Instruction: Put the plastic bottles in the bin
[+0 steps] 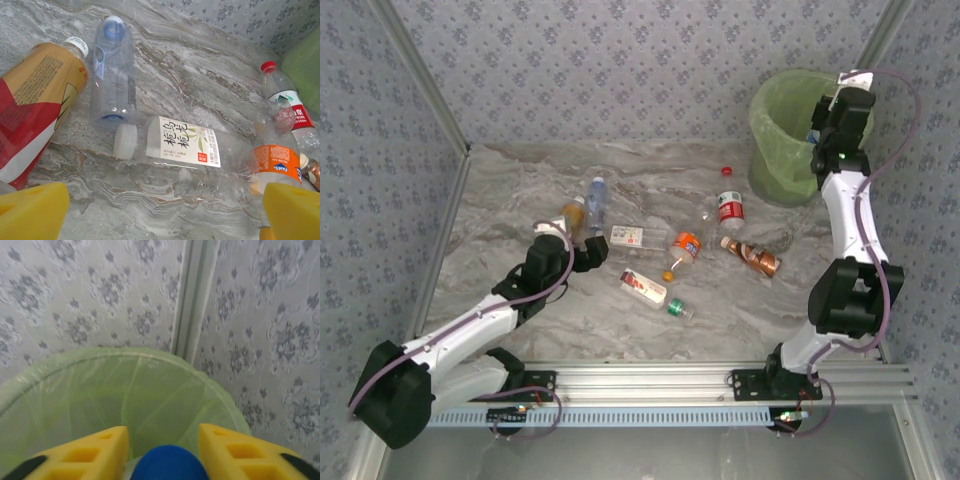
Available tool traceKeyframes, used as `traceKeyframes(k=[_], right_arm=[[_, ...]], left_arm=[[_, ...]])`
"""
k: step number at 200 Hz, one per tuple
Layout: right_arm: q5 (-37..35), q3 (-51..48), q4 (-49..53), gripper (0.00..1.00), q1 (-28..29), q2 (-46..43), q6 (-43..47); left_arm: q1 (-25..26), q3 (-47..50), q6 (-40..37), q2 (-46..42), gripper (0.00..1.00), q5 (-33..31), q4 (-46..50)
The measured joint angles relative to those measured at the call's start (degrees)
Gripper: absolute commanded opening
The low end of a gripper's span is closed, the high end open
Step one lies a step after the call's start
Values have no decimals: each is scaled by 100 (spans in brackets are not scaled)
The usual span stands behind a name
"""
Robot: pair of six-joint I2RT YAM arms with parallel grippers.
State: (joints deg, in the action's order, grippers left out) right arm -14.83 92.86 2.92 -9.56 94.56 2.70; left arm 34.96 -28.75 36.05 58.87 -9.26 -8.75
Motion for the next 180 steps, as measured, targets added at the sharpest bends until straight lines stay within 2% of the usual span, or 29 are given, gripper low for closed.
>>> traceKeyframes(k=[73,131,180], right_arm=[[374,352,1038,64,-44,81,-422],[857,310,1519,99,24,-245,-859],[1049,42,1631,99,391,-1003,-1003]], left_arm=[[-286,-61,79,140,99,396,254],[-1202,-643,216,398,99,885,1115],[-1827,-1211,17,839,99,1161,1934]])
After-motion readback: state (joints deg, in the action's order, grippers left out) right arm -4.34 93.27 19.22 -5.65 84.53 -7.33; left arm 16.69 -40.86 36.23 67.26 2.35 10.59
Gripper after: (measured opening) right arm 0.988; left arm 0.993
